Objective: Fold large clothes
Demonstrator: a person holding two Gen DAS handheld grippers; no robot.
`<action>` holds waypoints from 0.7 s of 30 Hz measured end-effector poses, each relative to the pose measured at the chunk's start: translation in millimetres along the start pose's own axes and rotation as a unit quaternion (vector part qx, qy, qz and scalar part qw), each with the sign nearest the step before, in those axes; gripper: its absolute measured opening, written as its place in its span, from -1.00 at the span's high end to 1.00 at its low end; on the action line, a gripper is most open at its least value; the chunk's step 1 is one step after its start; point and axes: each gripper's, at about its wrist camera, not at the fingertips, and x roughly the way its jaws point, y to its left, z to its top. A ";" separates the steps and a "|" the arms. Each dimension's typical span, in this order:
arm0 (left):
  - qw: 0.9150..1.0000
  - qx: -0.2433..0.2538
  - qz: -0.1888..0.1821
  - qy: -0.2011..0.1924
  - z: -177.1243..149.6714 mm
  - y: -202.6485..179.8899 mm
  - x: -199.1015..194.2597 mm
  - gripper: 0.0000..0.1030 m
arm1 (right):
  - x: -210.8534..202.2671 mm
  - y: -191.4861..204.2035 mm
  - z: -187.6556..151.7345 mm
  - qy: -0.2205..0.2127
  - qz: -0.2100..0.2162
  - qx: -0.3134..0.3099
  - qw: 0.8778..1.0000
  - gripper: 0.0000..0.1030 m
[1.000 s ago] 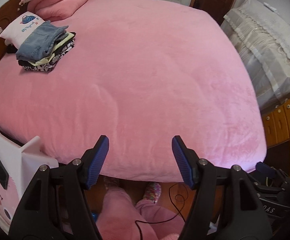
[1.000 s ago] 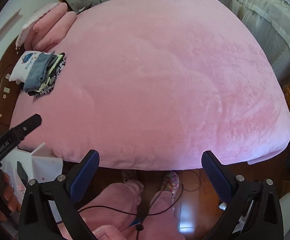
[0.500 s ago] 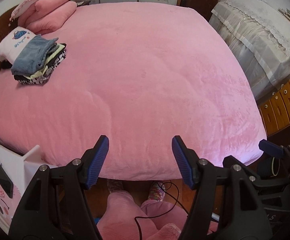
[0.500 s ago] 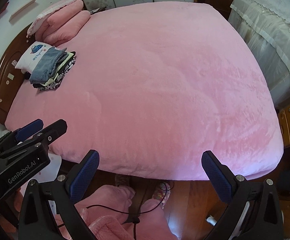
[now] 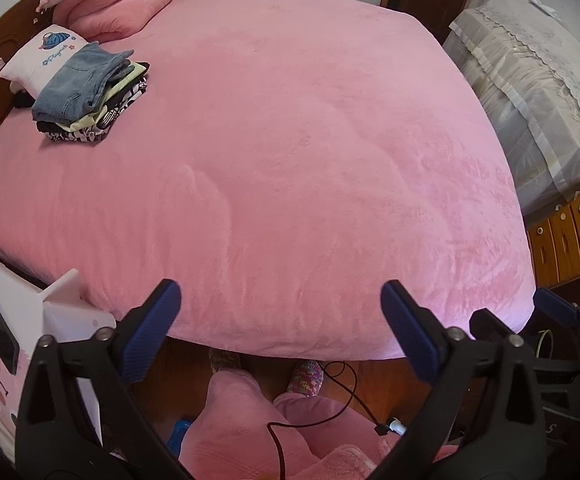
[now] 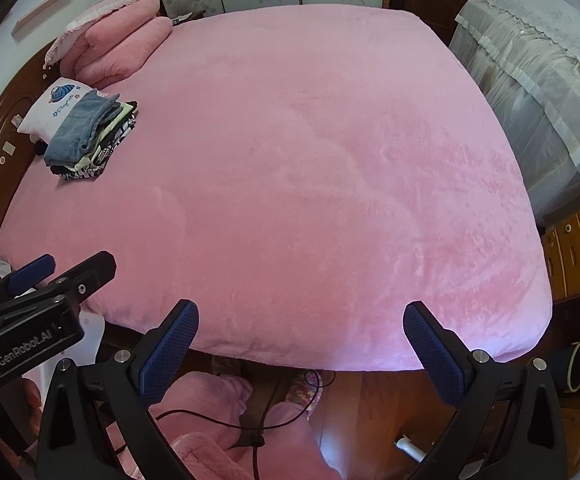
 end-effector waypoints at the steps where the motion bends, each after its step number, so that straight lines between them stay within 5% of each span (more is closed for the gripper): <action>1: 1.000 0.001 0.000 -0.001 1.1 -0.2 0.7 -0.97 | 0.8 -0.7 1.1 0.001 0.001 0.002 1.000 -1.00; 21: 1.000 0.017 -0.003 -0.006 15.1 -5.6 9.5 -0.99 | -0.7 4.1 8.8 -0.010 -0.015 -0.007 1.000 -1.00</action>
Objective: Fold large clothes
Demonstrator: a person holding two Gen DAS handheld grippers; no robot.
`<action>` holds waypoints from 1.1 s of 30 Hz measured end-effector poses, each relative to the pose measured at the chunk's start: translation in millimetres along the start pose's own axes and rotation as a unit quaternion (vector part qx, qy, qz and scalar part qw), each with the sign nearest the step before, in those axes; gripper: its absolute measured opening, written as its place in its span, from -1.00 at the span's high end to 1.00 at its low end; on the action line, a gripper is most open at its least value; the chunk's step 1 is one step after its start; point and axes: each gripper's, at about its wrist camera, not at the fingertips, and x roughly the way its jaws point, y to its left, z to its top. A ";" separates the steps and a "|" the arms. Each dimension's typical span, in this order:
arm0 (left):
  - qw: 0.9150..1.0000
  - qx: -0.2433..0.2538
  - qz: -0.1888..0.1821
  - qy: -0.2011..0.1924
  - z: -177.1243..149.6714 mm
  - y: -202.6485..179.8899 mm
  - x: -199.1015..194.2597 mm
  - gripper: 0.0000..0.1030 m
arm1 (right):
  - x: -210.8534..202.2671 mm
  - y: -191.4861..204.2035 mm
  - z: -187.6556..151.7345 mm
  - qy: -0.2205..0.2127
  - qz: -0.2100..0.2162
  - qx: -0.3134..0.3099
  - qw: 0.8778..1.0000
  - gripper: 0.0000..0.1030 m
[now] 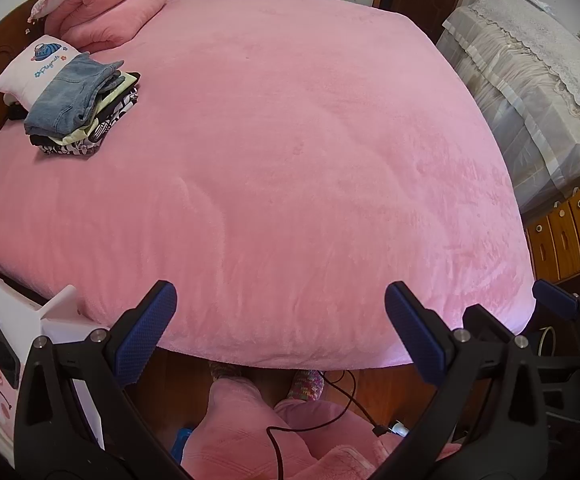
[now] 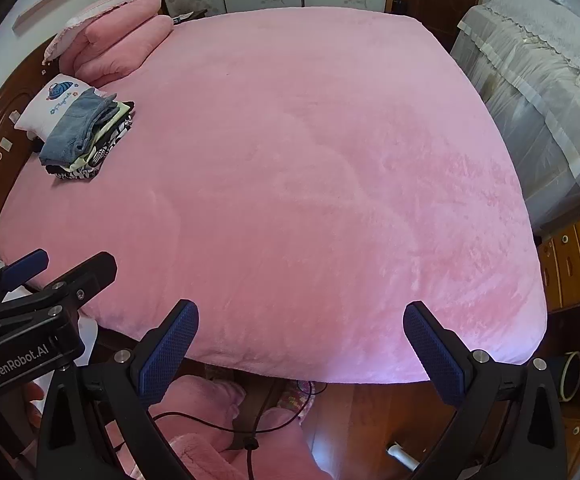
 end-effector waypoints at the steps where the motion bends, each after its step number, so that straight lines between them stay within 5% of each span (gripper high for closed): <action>1: 1.000 0.001 0.000 0.000 1.1 0.0 0.9 -0.99 | 0.2 -0.1 0.2 0.000 0.000 0.000 1.000 -1.00; 33: 1.000 0.001 0.008 -0.003 5.1 -7.2 4.3 -0.99 | 5.0 0.0 7.8 0.008 -0.002 0.007 1.000 -1.00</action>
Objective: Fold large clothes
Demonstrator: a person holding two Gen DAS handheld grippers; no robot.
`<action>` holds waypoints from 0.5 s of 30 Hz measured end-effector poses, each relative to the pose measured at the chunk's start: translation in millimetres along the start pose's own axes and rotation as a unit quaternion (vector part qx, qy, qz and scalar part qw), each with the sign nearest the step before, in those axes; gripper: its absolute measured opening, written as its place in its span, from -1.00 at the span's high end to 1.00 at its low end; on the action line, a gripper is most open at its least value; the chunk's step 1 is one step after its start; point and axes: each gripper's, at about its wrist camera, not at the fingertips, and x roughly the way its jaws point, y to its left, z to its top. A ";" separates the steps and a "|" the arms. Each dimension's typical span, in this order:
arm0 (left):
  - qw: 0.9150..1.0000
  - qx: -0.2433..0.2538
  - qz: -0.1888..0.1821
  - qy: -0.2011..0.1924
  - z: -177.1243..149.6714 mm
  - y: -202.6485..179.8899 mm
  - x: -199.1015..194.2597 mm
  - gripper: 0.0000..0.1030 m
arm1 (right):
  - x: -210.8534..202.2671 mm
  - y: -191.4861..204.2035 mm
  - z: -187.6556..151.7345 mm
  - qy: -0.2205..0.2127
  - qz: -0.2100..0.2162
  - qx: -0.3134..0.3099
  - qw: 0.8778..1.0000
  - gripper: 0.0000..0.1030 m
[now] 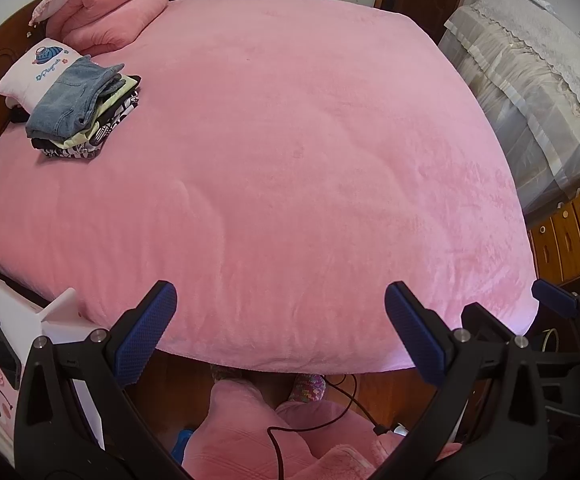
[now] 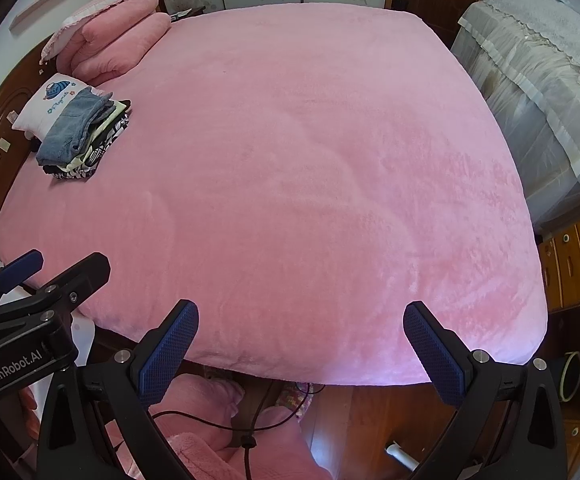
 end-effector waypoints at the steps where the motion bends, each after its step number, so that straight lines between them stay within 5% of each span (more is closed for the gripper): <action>1: 1.000 0.001 0.000 0.001 0.6 0.2 0.7 -0.99 | 0.6 0.2 0.2 0.001 0.000 0.000 1.000 -1.00; 15: 1.000 0.013 0.005 -0.007 5.2 -3.8 2.6 -0.99 | 4.4 1.0 0.5 0.001 -0.004 0.005 1.000 -1.00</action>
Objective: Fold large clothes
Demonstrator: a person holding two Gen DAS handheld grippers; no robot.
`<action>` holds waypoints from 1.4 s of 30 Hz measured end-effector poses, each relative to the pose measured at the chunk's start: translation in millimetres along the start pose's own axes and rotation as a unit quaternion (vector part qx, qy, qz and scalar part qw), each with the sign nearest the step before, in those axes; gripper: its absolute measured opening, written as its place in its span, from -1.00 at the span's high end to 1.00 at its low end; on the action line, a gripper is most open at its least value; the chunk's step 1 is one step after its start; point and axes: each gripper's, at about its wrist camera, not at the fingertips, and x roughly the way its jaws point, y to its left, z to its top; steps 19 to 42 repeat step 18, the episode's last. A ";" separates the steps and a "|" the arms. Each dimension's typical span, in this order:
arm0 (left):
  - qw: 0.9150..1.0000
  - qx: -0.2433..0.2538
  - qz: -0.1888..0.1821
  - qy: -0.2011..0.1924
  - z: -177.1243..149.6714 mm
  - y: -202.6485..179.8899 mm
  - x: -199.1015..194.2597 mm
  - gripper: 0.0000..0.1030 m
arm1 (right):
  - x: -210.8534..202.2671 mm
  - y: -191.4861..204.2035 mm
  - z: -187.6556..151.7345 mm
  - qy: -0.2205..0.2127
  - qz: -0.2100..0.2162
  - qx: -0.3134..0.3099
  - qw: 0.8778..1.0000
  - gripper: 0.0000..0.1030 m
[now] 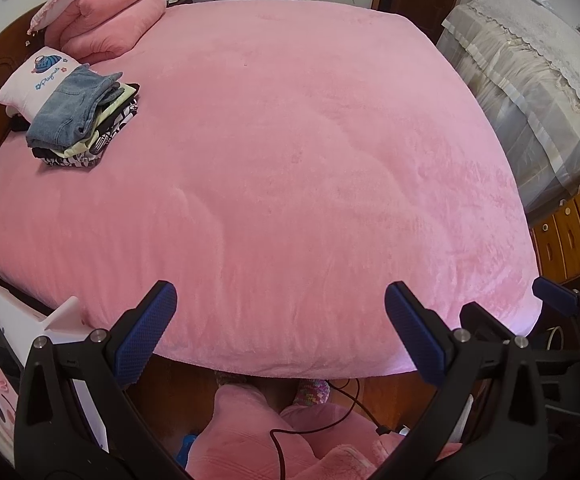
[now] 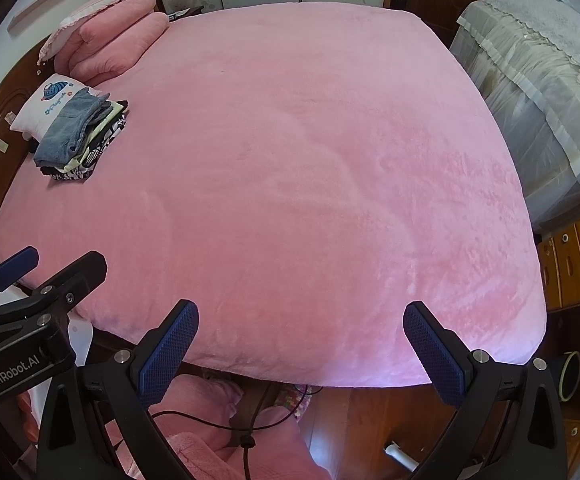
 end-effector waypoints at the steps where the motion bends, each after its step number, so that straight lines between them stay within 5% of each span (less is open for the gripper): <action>1: 1.000 0.000 0.000 0.000 0.5 0.0 0.4 -0.99 | 0.4 0.1 0.4 0.000 0.000 0.000 1.000 -1.00; 42: 1.000 0.002 0.005 0.002 4.5 -1.6 2.9 -0.99 | 3.7 -5.4 5.7 0.003 0.000 -0.002 1.000 -1.00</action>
